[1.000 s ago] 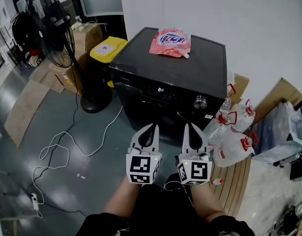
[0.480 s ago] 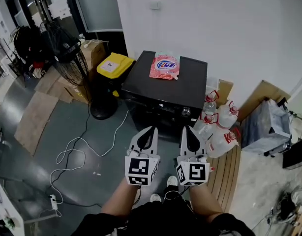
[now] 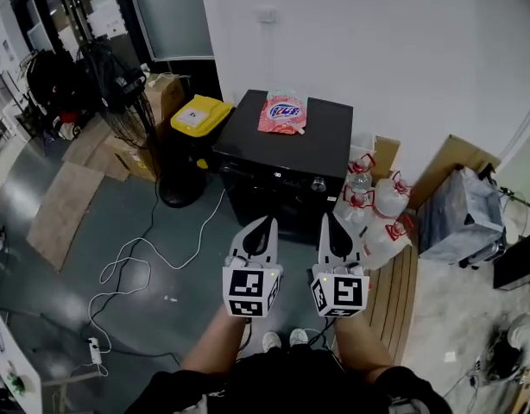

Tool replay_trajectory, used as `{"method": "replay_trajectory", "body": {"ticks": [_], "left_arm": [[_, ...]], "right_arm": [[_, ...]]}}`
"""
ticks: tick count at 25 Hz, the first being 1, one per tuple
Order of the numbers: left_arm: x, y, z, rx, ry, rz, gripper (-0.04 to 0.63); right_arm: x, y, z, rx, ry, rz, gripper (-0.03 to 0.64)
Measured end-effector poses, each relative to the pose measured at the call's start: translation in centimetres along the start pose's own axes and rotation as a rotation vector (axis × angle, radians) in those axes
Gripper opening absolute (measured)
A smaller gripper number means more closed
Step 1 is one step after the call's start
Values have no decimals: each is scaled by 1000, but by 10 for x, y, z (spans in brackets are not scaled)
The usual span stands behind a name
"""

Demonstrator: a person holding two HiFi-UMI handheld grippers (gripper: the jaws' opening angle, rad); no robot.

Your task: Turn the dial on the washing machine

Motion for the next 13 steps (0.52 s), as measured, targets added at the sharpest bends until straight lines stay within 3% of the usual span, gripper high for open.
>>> {"method": "replay_trajectory", "body": {"ticks": [13], "left_arm": [[8,31,-11,52,14,27,12]], "right_arm": [[12,19,-16,53,16,20,0]]}}
Point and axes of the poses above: the fingertips, and each gripper's own axes: z forward along the fingers, y to its right, x out of its top, the point moved 4 cm from there along -z, backward along the fingers
